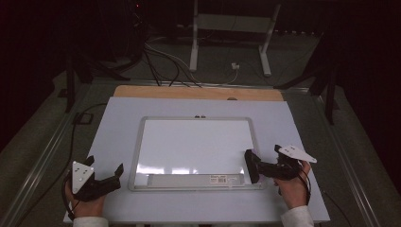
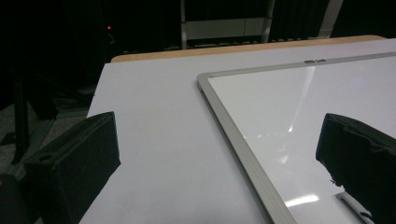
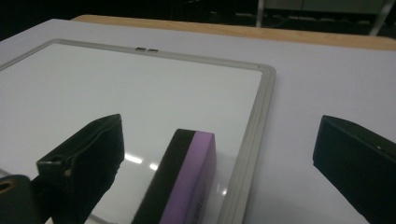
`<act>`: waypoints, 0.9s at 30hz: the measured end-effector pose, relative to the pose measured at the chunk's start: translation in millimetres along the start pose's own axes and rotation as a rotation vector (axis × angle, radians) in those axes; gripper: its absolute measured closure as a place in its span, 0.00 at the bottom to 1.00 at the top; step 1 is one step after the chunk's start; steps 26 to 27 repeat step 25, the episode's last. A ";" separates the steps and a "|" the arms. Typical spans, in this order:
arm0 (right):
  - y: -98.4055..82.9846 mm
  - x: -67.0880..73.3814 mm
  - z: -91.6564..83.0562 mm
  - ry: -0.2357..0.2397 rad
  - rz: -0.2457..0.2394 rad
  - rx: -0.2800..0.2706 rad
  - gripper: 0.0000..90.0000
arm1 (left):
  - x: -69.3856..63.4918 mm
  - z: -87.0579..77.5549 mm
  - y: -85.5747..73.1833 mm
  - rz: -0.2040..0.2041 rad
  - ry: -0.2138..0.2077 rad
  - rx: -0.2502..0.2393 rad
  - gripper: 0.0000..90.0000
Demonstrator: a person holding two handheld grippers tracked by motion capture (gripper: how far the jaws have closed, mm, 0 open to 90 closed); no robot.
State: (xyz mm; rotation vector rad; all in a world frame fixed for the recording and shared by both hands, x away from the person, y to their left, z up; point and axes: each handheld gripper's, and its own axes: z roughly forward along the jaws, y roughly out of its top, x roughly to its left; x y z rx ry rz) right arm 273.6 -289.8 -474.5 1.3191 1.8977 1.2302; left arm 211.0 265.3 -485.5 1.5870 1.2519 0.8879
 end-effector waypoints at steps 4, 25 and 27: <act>-4.1 -4.1 -6.8 0.030 -0.011 -0.026 0.02 | 0.6 -1.5 0.7 -0.004 0.004 -0.010 0.00; -20.1 -8.1 -19.7 0.057 -0.041 -0.085 0.02 | 3.5 -1.5 1.7 -0.011 0.022 -0.027 0.00; -20.1 -8.1 -19.7 0.057 -0.041 -0.085 0.02 | 3.5 -1.5 1.7 -0.011 0.022 -0.027 0.00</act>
